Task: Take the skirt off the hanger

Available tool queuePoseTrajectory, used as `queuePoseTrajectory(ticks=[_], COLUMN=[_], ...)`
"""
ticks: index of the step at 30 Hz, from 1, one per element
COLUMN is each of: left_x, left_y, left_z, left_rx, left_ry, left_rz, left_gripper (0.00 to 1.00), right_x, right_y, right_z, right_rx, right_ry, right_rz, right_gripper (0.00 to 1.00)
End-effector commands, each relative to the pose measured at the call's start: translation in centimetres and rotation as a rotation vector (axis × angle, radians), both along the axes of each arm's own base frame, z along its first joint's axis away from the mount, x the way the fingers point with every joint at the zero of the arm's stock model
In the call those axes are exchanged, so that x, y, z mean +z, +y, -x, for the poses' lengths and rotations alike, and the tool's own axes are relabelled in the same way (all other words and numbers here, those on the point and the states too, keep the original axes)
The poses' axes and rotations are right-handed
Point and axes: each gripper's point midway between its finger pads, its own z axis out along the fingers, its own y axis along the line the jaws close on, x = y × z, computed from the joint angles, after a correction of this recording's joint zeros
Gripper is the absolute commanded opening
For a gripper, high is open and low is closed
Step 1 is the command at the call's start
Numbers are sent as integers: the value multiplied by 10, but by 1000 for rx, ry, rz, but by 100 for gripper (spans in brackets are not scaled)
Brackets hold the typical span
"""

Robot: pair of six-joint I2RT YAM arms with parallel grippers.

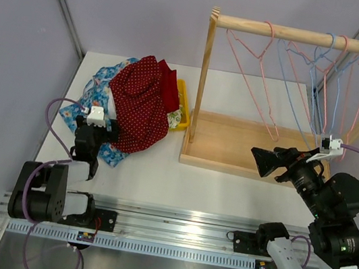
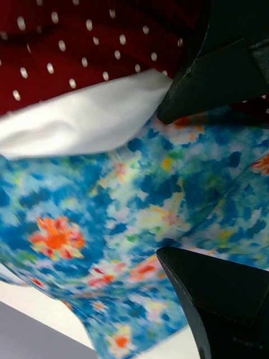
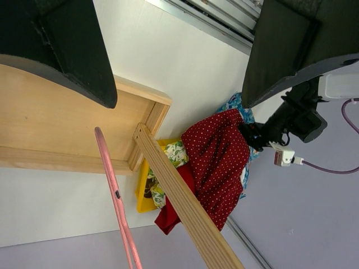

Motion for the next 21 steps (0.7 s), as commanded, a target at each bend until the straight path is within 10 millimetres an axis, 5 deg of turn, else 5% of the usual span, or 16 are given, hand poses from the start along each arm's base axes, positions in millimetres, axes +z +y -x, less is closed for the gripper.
queuePoseTrajectory(ticks=[1, 3, 9, 13, 15, 16, 17, 21], left_x=[41, 36, 40, 40, 39, 39, 40, 39], left_y=[-26, 0, -1, -1, -1, -1, 0, -1], left_z=[-21, -25, -24, -24, -24, -24, -24, -24], left_rx=[-166, 8, 32, 34, 32, 34, 35, 32], left_ry=[-205, -165, -187, -187, -184, -186, -186, -184], left_rz=[-19, 25, 5, 6, 8, 6, 6, 6], left_gripper=[99, 99, 99, 99, 99, 99, 99, 99], right_x=[6, 2, -1, -17, -13, -28, -22, -52], right_y=[-3, -5, -29, -73, -80, -85, -86, -80], right_z=[-1, -4, -24, -54, -64, -70, -77, -96], right_rx=[-11, -27, -177, -428, -471, -489, -513, -519], right_ry=[-47, -31, -38, -13, -73, -74, -118, -119], right_rz=[34, 39, 123, 267, 317, 381, 367, 347], right_gripper=[99, 100, 100, 99, 99, 100, 100, 99])
